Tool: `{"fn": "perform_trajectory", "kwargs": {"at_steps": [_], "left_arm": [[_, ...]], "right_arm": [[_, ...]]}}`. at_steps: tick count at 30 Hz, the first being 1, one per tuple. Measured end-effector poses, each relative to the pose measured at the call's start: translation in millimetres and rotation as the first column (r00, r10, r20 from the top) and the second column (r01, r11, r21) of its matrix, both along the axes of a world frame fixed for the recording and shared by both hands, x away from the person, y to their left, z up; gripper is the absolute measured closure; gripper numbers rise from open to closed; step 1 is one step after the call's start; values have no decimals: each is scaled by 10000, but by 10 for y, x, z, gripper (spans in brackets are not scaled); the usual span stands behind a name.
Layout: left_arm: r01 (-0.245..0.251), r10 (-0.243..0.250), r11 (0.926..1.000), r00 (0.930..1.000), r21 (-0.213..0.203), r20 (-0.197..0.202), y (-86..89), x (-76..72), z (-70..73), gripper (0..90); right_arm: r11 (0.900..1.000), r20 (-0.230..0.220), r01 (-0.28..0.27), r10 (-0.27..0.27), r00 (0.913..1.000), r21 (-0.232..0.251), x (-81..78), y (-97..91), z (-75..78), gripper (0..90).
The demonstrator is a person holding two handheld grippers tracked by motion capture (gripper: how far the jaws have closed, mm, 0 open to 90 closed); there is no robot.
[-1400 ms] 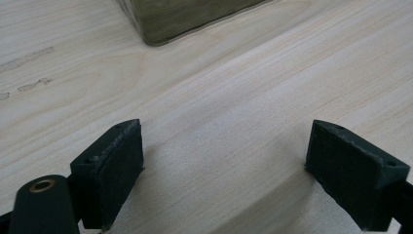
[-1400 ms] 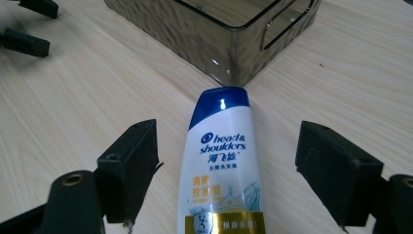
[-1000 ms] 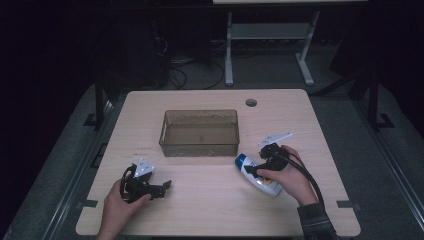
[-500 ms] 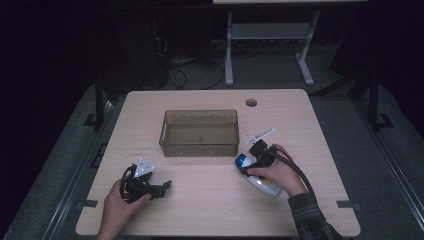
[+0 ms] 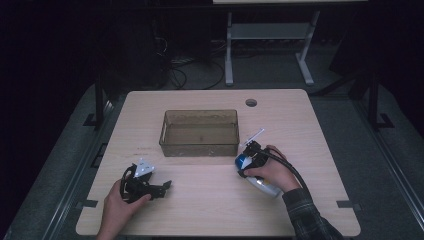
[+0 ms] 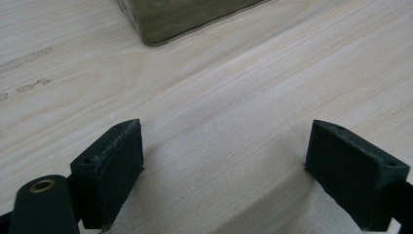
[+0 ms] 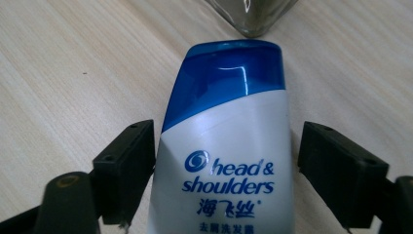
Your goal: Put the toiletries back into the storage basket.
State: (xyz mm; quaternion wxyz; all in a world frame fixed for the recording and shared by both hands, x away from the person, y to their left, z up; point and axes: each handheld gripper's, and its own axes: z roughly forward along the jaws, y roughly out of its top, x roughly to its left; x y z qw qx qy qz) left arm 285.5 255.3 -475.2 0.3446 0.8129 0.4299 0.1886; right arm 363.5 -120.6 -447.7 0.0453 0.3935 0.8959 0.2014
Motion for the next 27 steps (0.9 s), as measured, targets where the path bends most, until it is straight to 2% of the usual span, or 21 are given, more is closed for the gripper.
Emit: {"fn": "perform_trajectory", "kwargs": {"at_steps": [4, 9, 17, 20, 27], "left_arm": [[1, -1, 10000, 10000, -3, 0, -1, 0, 0, 125], [2, -2, 10000, 10000, 2, 0, -1, 0, 0, 125], [2, -2, 10000, 10000, -4, 6, -2, -1, -1, 125], [2, -2, 10000, 10000, -10, 10, -2, -1, -1, 125], [3, -3, 10000, 10000, -16, 12, -3, -1, -2, 125]], "right_arm": [[9996, -8, -111, 111, 9999, -259, -1, 13, -16, 254], [9994, -45, -238, 237, 9997, -260, -16, 31, -1, 315], [9982, -143, -302, 295, 9995, -509, -22, 72, 12, 331], [9986, -163, -259, 251, 9996, -469, -20, 69, 14, 334], [10000, 159, 58, -59, 9999, 13, -32, -1, 89, 337]]}}
